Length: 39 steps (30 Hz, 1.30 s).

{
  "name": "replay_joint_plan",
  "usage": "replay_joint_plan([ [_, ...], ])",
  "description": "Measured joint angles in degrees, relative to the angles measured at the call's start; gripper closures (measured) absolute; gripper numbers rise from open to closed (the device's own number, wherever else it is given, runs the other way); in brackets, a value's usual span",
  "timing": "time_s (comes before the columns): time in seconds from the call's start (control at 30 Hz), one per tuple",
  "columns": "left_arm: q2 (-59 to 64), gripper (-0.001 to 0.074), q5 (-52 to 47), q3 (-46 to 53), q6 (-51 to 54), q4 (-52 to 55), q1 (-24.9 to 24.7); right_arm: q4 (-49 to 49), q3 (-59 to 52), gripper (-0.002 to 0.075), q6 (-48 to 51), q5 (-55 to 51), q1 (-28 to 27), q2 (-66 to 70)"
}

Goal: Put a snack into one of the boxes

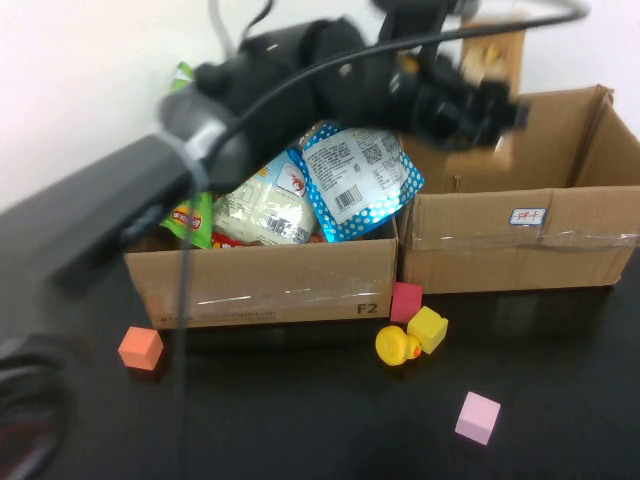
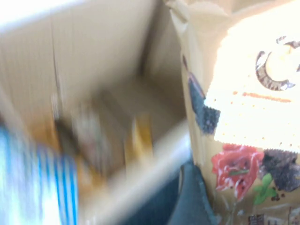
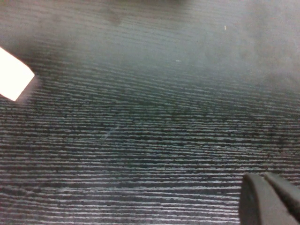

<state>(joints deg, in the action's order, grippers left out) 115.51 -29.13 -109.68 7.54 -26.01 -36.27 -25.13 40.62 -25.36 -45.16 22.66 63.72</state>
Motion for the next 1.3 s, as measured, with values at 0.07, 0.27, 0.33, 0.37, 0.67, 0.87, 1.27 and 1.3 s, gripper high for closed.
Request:
replay_joint_plan([
  [0.07,4.78,0.0292,2.06,-7.37,0.13,0.76,0.00,0.00,0.00,0.0723,-0.11,0.00,0.00,0.00],
  [0.27,17.69,0.0198,6.31,-23.00,1.41,4.73,0.00,0.00,-0.22,0.0723,-0.11,0.33,0.00,0.00],
  [0.33,20.98,0.0145,4.63,-26.09,1.41,6.49,0.00,-0.10,-1.08,0.0724,-0.01,0.74,0.00,0.00],
  [0.37,22.10,0.0142,2.55,-27.52,1.41,8.10,0.00,-0.10,-1.41,0.0724,-0.01,0.74,0.00,0.00],
  [0.67,20.47,0.0682,-27.15,-37.97,-0.02,37.49,0.45,0.00,-2.06,0.0724,0.09,2.86,0.00,0.00],
  [0.87,10.87,0.0730,-39.57,-39.88,-5.44,49.59,0.55,1.47,-2.06,0.0724,0.63,3.07,0.00,-0.73],
  [1.27,-12.72,0.0735,-43.67,-36.53,-14.87,57.80,-1.96,6.86,-2.19,0.0724,5.50,3.82,0.00,-14.26],
  [1.3,-15.24,0.0735,-43.64,-34.43,-14.78,58.70,-2.90,7.39,-2.19,0.0724,5.96,3.98,0.00,-14.83],
])
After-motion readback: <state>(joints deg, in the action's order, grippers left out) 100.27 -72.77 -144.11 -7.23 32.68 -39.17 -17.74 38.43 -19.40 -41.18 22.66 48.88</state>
